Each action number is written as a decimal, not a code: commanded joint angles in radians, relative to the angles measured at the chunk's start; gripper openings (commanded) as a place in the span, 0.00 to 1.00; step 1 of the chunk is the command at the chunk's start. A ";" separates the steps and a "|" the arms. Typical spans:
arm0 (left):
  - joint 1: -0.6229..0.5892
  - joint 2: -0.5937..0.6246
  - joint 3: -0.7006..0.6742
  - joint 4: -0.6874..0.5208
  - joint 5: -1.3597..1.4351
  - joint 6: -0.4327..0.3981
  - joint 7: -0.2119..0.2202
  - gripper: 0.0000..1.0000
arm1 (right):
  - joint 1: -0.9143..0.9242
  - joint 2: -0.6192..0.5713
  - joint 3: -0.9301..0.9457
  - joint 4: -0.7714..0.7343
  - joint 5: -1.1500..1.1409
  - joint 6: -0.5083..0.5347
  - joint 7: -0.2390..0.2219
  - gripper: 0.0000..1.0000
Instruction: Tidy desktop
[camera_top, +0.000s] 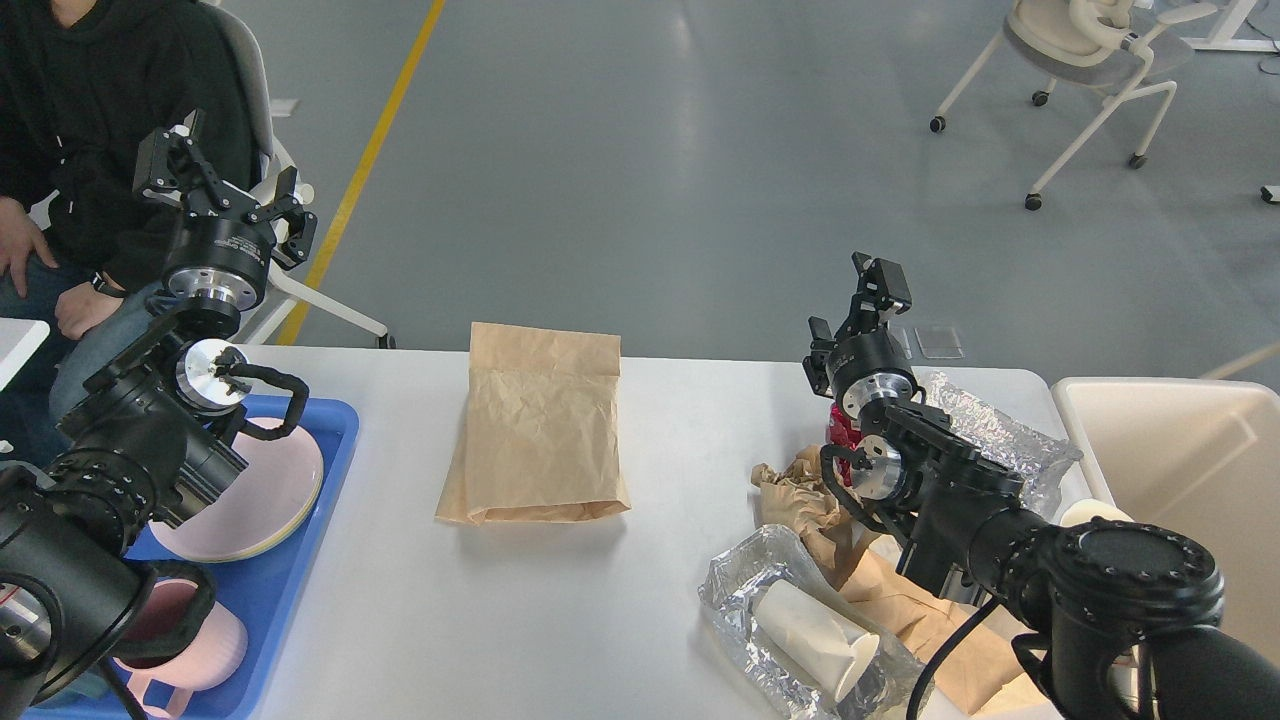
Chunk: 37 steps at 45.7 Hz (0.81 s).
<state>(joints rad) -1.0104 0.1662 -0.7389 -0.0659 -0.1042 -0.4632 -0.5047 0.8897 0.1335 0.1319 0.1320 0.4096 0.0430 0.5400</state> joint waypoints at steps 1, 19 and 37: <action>-0.002 -0.011 -0.002 0.000 0.000 0.000 0.000 0.97 | 0.000 0.000 -0.001 0.000 0.000 0.000 0.000 1.00; -0.002 -0.017 0.012 0.000 0.001 0.000 0.000 0.97 | 0.002 0.000 0.000 0.000 0.000 0.000 0.000 1.00; 0.039 -0.010 0.018 -0.026 0.006 -0.183 0.012 0.97 | 0.000 0.000 0.000 0.000 0.000 0.000 0.000 1.00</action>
<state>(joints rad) -0.9780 0.1599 -0.7204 -0.0926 -0.1025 -0.6311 -0.4987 0.8897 0.1333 0.1318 0.1322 0.4096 0.0429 0.5400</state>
